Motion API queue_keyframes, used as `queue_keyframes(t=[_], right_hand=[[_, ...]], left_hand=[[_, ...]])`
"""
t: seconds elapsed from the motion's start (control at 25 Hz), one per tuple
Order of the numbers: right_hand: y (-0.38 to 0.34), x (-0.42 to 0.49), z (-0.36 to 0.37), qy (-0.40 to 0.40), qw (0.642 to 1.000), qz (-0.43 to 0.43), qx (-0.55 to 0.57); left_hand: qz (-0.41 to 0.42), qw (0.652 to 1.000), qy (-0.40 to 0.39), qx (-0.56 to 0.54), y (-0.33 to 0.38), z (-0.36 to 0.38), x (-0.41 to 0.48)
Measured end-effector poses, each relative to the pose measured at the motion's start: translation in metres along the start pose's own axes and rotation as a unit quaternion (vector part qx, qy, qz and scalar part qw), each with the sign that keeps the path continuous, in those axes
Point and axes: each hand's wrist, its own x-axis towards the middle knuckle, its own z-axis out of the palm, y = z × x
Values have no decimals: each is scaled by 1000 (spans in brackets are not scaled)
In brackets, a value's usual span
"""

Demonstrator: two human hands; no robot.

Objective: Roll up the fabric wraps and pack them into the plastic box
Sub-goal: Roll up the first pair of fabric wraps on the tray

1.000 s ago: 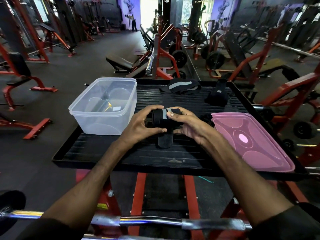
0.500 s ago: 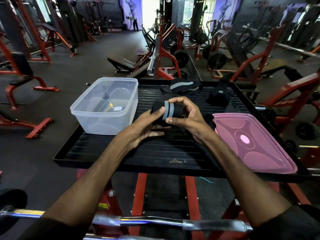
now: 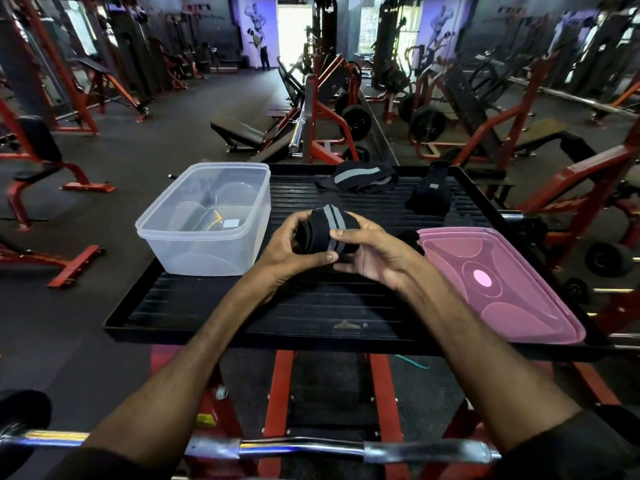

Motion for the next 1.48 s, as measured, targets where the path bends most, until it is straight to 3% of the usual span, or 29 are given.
queue_keyframes(t=[0.12, 0.24, 0.32, 0.44, 0.52, 0.6, 0.68, 0.76, 0.84, 0.92, 1.0, 1.12, 1.36, 1.48], right_hand=[[8, -2, 5, 22, 999, -14, -18], [6, -1, 1, 72, 975, -52, -204], [6, 0, 0, 92, 922, -94, -365], [6, 3, 7, 49, 785, -85, -612], [1, 7, 16, 23, 742, -37, -670], [-5, 11, 19, -3, 727, -8, -686], [-16, 8, 19, -22, 756, -8, -654], [-29, -3, 12, -7, 807, -48, -588], [-40, -21, -3, 51, 843, -135, -518], [-42, -37, -28, 147, 849, -164, -481], [-35, -49, -54, 190, 878, -89, -430], [-12, -54, -76, 134, 926, 26, -353], [13, -47, -90, 174, 924, -70, -333], [13, -43, -77, 133, 920, -79, -359]], left_hand=[[17, 995, -14, 94, -3, 3, 1], [12, 966, -5, 258, -6, -1, 0], [-26, 955, -38, 292, -7, -7, -2], [-26, 936, -99, 335, -14, -14, -6], [-36, 938, -134, 317, -21, -14, -5], [-54, 947, -137, 286, -22, -12, -6], [-67, 959, -127, 246, -21, -11, -6], [-63, 969, -121, 207, -22, -11, -6], [-64, 973, -124, 183, -21, -11, -8], [-65, 973, -129, 179, -24, -12, -9], [-69, 973, -130, 179, -26, -13, -10], [-63, 974, -113, 186, -27, -12, -12], [-34, 970, -48, 235, -24, -7, -17], [-29, 967, -32, 251, -20, 2, -19]])
